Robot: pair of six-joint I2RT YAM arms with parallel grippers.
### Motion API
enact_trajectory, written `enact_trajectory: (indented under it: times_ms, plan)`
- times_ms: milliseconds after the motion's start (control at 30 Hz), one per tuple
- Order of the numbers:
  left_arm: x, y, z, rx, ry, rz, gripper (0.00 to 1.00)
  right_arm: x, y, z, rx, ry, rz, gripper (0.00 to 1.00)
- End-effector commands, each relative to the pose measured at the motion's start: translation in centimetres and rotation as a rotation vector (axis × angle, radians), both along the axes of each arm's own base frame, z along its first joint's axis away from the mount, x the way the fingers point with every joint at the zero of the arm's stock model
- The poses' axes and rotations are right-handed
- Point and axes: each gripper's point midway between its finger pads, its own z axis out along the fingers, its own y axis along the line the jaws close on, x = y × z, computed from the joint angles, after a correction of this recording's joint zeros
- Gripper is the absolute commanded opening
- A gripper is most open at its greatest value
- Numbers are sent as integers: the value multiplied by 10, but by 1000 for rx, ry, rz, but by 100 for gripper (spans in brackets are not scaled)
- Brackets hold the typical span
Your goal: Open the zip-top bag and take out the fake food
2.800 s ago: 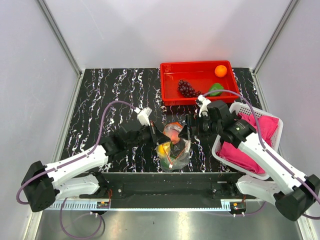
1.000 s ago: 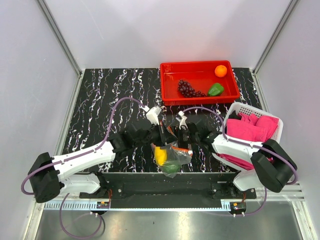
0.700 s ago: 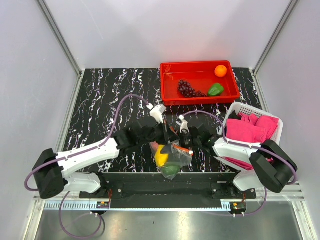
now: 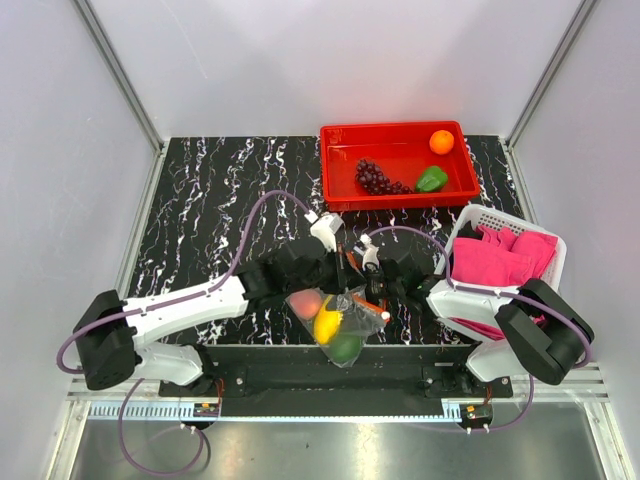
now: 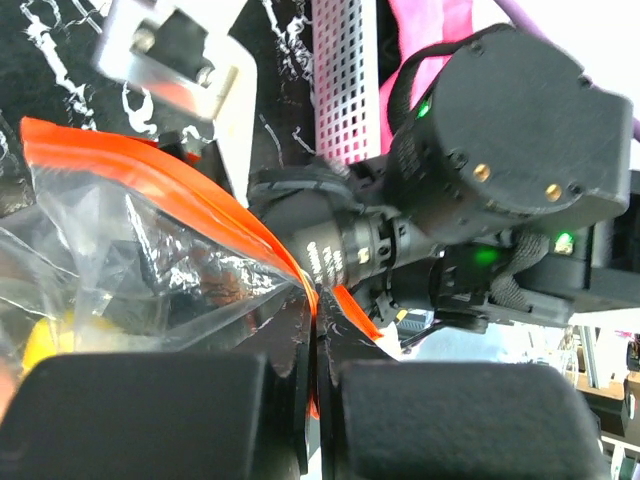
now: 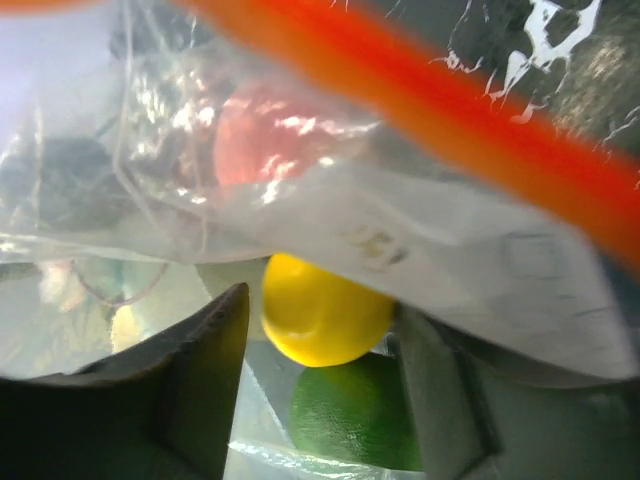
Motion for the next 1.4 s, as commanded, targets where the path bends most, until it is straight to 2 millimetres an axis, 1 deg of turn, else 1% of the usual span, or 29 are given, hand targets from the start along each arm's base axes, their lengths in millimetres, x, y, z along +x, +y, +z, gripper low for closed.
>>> enact_trajectory:
  times_ms: [0, 33, 67, 100, 167, 200, 267, 300, 333, 367, 400, 467, 500, 533, 567, 633, 733, 800, 867, 900, 967, 1000, 1033, 1067, 1100, 1233, 1300, 1333, 1367]
  plan:
    - [2, 5, 22, -66, -49, 30, 0, 3, 1, 4, 6, -42, -11, 55]
    - [2, 6, 22, -66, -52, 30, 0, 4, 1, 4, 6, -41, -14, 51]
    - [1, 7, 24, -70, -54, 33, 0, 3, 1, 3, 5, -38, -16, 43]
    - [1, 9, 22, -69, -51, 36, 0, 3, 1, 3, 5, -38, -16, 40]
    - [-1, 11, 21, -71, -47, 36, 0, 4, 1, 3, 4, -38, -19, 25]
    - [-2, 12, 19, -71, -44, 37, 0, 5, 1, 3, -1, -39, -23, 20]
    - [-3, 15, 18, -74, -44, 41, 0, 6, 0, 6, -4, -40, -27, 16]
    - [-4, 16, 19, -77, -46, 41, 0, 7, 0, 8, -7, -45, -32, 9]
    - [-5, 18, 17, -75, -45, 41, 0, 8, 0, 10, -8, -50, -35, 7]
    - [-5, 19, 18, -79, -45, 42, 0, 9, -1, 15, -3, -65, -40, 6]
    - [-6, 20, 19, -82, -46, 40, 0, 9, -2, 15, -11, -63, -47, 6]
    - [-7, 22, 19, -84, -48, 42, 0, 9, -2, 24, 4, -72, -48, 10]
    - [-7, 22, 20, -84, -52, 40, 0, 7, -1, 25, 8, -68, -41, 14]
    - [-7, 22, 21, -87, -53, 40, 0, 7, -1, 26, 13, -64, -42, 29]
    - [-6, 21, 21, -87, -55, 40, 0, 6, -1, 26, 12, -55, -43, 36]
    - [-5, 19, 23, -87, -59, 38, 0, 2, -1, 25, 18, -38, -30, 47]
    - [-4, 13, 27, -89, -65, 23, 0, -6, 2, 21, 33, -2, -1, 58]
    - [-2, 9, 28, -90, -66, 19, 0, -8, 4, 15, 22, 13, 2, 65]
    - [-2, 5, 25, -89, -59, 12, 0, -11, 7, 10, 16, 22, 5, 71]
    - [-2, 3, 27, -93, -58, 8, 0, -8, 7, 7, 7, 21, -13, 73]
    - [-2, 0, 22, -85, -44, -2, 0, -8, 8, 0, -5, 49, -33, 76]
    - [-1, -3, 28, -104, -53, -6, 0, -4, 6, -6, -28, 60, -65, 77]
    - [-1, -4, 26, -103, -49, -8, 0, -3, 6, -9, -44, 73, -79, 77]
    - [-1, -6, 23, -97, -42, -10, 0, -5, 4, -15, -66, 101, -95, 78]
    - [-1, -7, 23, -100, -42, -13, 0, -3, 3, -19, -80, 104, -117, 80]
    - [-3, -8, 11, -96, -21, -14, 0, 2, 2, -26, -83, 155, -200, 84]
    - [-3, -10, 10, -109, -11, -14, 0, 7, 6, -25, -64, 158, -226, 85]
    - [-4, -11, 5, -104, -1, -21, 0, 10, 8, -25, -55, 172, -246, 85]
    - [-5, -11, 5, -109, 5, -21, 0, 13, 8, -28, -58, 177, -269, 85]
